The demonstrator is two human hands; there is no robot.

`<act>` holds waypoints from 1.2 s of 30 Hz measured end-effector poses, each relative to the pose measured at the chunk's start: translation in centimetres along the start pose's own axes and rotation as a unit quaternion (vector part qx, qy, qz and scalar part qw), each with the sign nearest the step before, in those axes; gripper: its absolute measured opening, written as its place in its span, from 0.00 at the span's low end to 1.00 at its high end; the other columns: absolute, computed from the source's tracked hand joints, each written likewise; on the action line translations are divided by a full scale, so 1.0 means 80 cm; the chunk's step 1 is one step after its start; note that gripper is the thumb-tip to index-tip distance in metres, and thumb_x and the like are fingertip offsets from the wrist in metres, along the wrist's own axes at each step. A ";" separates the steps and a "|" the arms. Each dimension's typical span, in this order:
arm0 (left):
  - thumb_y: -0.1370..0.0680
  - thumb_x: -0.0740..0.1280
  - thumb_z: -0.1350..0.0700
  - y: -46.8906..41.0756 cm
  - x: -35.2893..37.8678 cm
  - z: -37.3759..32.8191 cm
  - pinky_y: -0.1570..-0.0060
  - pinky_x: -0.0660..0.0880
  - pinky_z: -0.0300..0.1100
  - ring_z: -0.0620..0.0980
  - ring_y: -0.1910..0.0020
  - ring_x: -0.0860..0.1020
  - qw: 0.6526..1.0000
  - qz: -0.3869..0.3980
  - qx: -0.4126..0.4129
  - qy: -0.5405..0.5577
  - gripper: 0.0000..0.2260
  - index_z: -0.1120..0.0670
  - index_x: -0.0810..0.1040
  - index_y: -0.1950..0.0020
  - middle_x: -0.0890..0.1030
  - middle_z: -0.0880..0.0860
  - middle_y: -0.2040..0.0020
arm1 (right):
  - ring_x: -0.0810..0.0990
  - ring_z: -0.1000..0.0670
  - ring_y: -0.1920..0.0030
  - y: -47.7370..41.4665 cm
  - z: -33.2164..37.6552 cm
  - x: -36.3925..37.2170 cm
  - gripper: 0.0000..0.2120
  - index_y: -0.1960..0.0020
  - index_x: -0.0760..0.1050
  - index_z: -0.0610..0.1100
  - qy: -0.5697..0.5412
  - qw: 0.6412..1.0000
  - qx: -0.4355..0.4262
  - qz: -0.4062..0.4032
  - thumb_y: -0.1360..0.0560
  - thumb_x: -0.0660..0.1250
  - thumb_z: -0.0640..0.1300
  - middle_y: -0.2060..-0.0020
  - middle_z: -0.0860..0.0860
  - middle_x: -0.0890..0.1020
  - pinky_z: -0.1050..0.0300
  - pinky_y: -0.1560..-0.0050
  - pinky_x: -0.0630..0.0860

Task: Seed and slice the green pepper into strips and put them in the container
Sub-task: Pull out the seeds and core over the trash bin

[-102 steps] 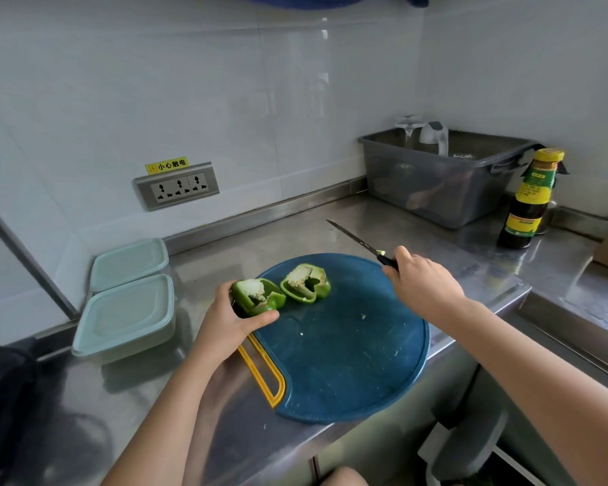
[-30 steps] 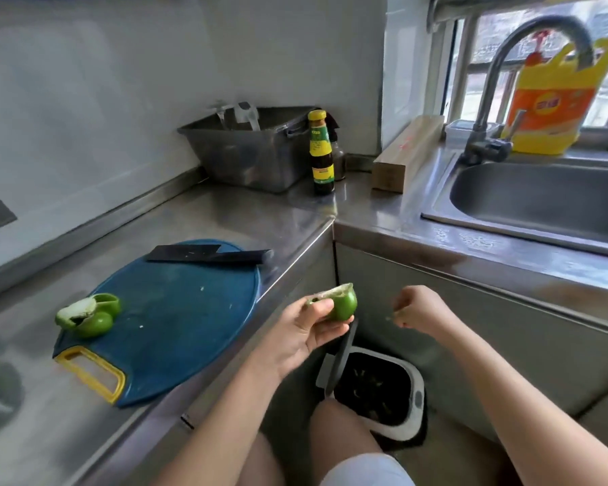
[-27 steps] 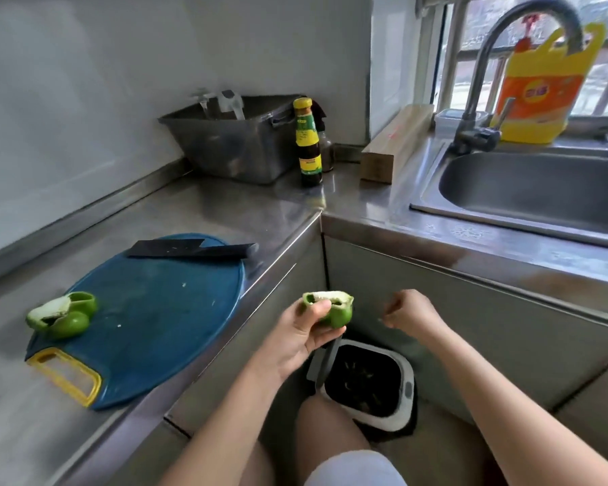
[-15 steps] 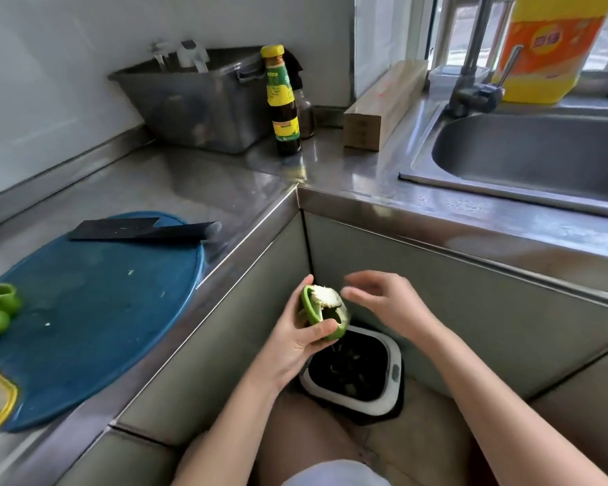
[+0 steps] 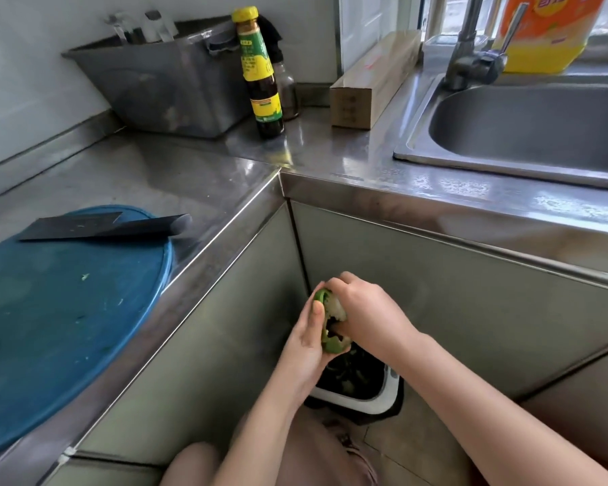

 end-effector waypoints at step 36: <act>0.22 0.59 0.44 -0.043 -0.038 0.001 0.73 0.73 0.40 0.53 0.62 0.77 0.983 -0.049 -0.174 -0.003 0.20 0.59 0.80 0.46 0.81 0.61 0.52 | 0.80 0.56 0.68 -0.080 -0.064 0.050 0.06 0.55 0.83 0.37 -0.310 0.938 0.042 0.149 0.27 0.69 0.39 0.68 0.47 0.82 0.57 0.59 0.80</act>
Point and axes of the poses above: each hand's wrist, its own y-axis away from the middle knuckle, its own x-axis out of the palm, z = x × y, the point moved 9 cm from there along -y, towards the middle knuckle
